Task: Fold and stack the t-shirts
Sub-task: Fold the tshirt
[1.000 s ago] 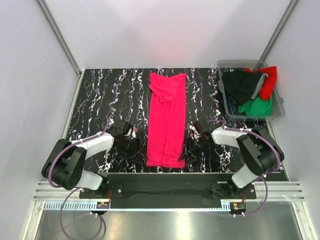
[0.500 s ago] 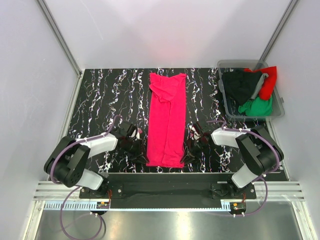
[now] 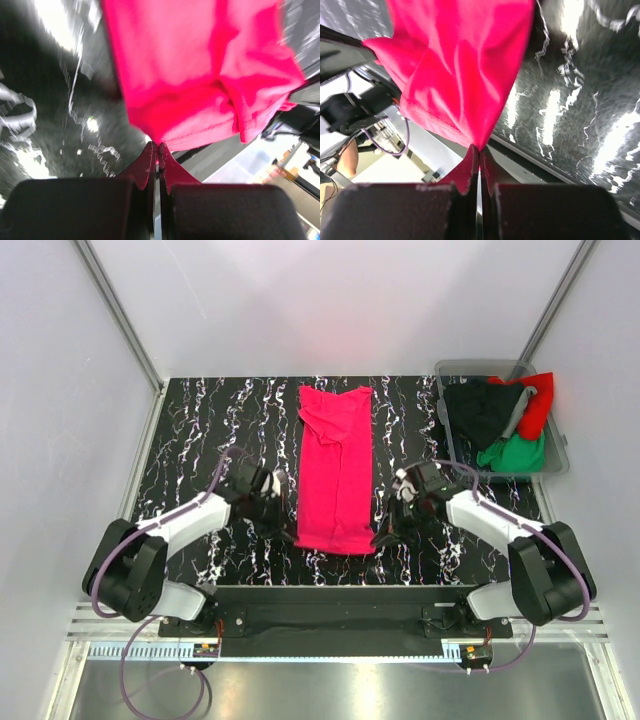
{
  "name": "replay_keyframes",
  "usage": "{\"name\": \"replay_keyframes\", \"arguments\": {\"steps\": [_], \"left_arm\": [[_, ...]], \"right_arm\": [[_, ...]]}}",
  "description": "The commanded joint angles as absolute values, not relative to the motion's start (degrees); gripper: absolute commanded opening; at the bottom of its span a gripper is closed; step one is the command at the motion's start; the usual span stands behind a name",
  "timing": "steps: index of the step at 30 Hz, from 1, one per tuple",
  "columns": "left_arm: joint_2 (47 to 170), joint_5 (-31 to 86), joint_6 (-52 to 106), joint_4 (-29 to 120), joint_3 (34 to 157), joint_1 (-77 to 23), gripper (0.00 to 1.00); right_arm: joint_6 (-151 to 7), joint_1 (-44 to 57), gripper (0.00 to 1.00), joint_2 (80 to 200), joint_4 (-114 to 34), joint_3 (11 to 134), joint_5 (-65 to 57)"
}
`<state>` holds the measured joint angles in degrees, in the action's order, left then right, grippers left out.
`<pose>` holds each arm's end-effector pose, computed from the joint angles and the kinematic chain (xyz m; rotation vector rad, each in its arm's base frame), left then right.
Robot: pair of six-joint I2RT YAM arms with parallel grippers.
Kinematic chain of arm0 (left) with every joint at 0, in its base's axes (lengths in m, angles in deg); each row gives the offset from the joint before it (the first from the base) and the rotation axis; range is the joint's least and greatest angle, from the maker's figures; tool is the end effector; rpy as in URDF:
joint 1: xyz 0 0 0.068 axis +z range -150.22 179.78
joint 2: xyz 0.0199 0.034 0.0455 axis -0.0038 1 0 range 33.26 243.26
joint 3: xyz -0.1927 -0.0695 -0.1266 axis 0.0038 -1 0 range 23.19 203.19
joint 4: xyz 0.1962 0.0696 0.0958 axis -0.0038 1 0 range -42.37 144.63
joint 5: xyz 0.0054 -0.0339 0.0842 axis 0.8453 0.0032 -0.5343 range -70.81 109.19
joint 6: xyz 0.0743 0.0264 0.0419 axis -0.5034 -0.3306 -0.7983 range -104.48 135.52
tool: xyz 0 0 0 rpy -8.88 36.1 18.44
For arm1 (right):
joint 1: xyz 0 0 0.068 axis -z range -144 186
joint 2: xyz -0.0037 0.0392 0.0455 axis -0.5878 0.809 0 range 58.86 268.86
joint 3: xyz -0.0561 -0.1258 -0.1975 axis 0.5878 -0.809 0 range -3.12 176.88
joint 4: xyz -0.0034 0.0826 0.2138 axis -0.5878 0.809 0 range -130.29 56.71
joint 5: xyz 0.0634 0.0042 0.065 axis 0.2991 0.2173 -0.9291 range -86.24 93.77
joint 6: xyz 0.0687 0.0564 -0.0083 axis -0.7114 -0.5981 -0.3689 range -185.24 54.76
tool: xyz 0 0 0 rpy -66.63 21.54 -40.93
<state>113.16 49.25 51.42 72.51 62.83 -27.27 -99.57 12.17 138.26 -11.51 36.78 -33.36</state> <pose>0.1945 -0.1440 0.1210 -0.0522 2.8854 -0.9914 0.1899 0.1365 0.1252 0.0798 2.9220 1.1282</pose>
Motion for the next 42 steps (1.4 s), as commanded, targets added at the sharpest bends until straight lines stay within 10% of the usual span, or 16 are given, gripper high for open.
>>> {"name": "replay_keyframes", "arguments": {"steps": [1, 40, 41, 42], "left_arm": [[110.61, 46.96, 47.42, 73.47, 69.23, -25.62, 0.00], [145.14, 39.76, 31.43, 71.09, 111.60, -18.85, 0.00], [145.50, 39.58, 30.99, 71.27, 112.39, -18.85, 0.07], [146.11, 39.06, 30.46, 71.62, 113.01, -18.85, 0.38]], "right_arm": [[-92.58, 14.73, 0.00, 135.85, -5.04, 43.35, -34.03], [-83.34, 24.93, 0.05, 178.21, -14.97, 91.00, -29.81], [-83.43, 24.93, 0.14, 178.74, -14.97, 92.22, -29.29], [-83.52, 25.02, 0.24, 179.26, -14.89, 92.85, -28.50]]}}
